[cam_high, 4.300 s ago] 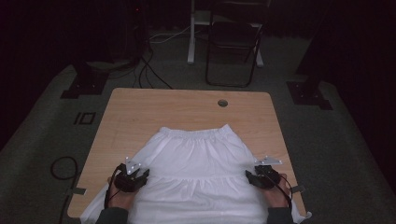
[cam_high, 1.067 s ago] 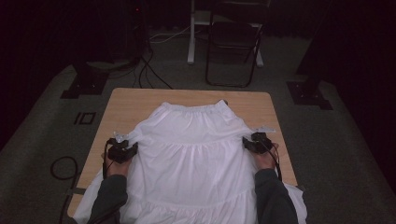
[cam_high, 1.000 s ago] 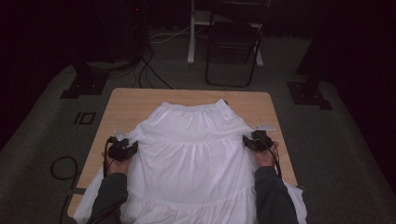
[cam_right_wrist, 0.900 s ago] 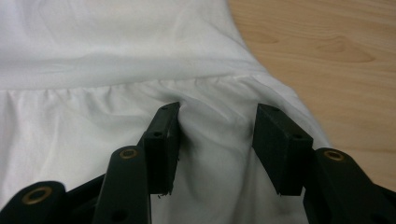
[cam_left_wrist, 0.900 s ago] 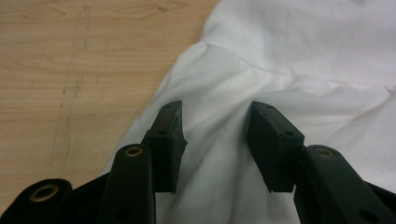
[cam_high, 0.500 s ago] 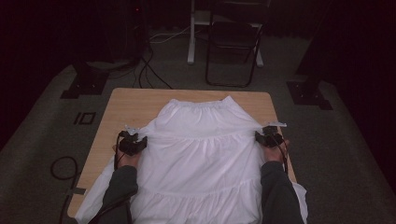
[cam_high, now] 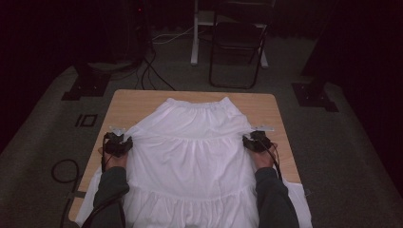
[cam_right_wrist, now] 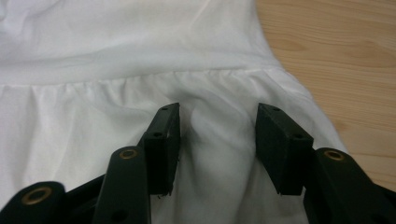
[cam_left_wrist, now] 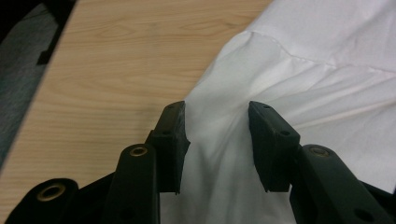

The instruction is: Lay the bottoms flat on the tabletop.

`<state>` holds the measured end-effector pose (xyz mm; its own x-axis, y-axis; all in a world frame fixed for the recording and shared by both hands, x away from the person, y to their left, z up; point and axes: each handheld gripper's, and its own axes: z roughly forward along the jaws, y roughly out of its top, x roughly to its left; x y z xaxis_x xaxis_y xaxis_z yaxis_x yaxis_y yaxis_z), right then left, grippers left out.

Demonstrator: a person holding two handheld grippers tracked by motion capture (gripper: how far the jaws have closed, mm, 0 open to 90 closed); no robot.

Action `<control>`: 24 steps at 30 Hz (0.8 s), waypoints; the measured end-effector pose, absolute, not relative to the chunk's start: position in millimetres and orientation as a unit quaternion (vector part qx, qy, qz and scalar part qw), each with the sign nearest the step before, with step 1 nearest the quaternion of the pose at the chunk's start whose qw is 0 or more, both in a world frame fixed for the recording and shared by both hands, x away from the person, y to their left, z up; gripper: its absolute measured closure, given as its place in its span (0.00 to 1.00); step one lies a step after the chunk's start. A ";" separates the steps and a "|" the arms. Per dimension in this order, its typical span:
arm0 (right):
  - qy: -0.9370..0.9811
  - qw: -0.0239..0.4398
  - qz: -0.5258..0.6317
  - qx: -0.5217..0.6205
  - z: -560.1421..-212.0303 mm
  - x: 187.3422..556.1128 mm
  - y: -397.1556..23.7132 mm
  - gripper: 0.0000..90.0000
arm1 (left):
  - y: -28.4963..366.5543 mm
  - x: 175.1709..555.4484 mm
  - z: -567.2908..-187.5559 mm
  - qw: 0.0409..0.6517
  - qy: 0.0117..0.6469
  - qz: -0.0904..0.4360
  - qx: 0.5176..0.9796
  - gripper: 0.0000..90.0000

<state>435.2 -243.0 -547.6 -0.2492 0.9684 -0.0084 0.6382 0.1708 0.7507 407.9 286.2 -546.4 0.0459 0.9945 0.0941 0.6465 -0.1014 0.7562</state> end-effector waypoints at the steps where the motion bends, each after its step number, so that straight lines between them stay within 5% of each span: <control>1: 0.724 0.254 0.324 0.554 -547.6 434.7 -238.1 0.56 | 290.0 408.7 -546.3 0.276 0.619 0.314 0.665 0.64; 10: 0.741 0.242 0.313 0.543 -536.9 428.4 -232.4 0.53 | 284.7 401.3 -542.2 0.288 0.611 0.278 0.683 0.60; 24: 0.772 0.247 0.335 0.481 -506.0 367.4 -238.2 0.55 | 267.7 344.3 -520.2 0.321 0.545 0.266 0.727 0.56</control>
